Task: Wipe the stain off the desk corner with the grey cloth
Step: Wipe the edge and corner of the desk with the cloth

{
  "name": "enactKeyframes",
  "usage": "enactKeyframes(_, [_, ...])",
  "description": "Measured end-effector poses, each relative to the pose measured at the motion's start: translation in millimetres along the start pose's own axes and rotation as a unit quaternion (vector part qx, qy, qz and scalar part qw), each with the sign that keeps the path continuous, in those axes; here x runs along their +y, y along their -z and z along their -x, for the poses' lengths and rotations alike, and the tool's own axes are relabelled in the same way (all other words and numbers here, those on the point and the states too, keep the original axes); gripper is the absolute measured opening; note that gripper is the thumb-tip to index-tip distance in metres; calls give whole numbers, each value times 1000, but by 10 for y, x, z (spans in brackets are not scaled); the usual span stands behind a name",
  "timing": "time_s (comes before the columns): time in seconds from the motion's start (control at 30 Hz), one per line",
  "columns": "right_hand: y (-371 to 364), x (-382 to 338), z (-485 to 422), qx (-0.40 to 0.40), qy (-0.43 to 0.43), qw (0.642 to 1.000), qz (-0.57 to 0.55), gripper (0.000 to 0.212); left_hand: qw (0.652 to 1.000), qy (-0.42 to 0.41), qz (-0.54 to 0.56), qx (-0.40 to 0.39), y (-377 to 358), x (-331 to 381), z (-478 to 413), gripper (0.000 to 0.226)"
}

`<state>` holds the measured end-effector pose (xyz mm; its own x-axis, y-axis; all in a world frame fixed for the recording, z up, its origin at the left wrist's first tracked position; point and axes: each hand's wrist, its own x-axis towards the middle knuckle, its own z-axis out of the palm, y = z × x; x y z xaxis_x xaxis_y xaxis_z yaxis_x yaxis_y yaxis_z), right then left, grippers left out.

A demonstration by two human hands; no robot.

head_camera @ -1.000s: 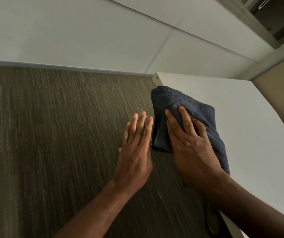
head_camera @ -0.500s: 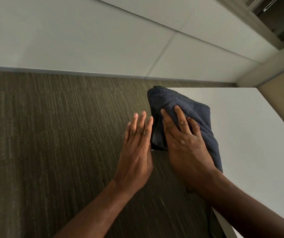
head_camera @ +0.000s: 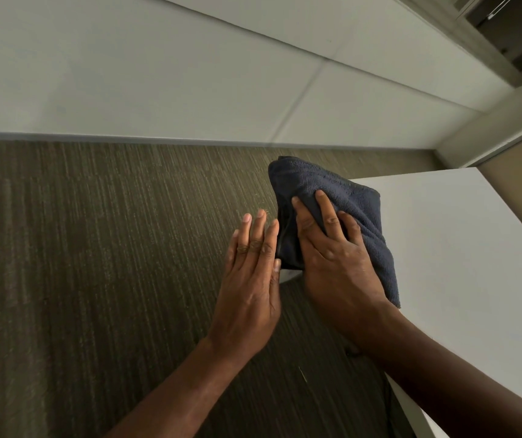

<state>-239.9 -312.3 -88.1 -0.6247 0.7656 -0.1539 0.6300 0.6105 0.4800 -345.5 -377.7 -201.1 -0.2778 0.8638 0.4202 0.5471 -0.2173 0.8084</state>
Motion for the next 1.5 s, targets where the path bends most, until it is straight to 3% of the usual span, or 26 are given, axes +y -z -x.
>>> enactKeyframes(0.5, [78,14,-413,5,-3,1000,-24,63,1000,-6,-11,-22,208,-97,-274,59])
enactKeyframes(0.6, [130,18,-535,29,-26,996,-87,61,999,-1,-3,-33,287,-91,-290,61])
enactKeyframes(0.67, [190,52,-656,55,-67,978,-191,60,999,0,-3,-41,350,-85,-299,61])
enactKeyframes(0.77, [325,138,-806,94,-154,899,-400,54,999,0,-8,-46,446,-70,-318,60])
enactKeyframes(0.9, [489,270,-850,142,-277,682,-662,30,999,2,4,-48,546,-56,-366,60])
enactKeyframes(1.13, [768,489,-754,227,-388,515,-730,13,998,1,5,-62,686,-73,-434,58])
enactKeyframes(1.27, [899,594,-641,290,-419,400,-762,11,997,-16,4,-69,685,-6,-470,56])
enactKeyframes(1.37, [943,684,-584,309,-414,373,-771,11,997,-16,-9,-79,638,56,-506,57])
enactKeyframes(1.5, [888,842,-551,318,-413,403,-752,9,996,-18,-20,-86,538,149,-619,58])
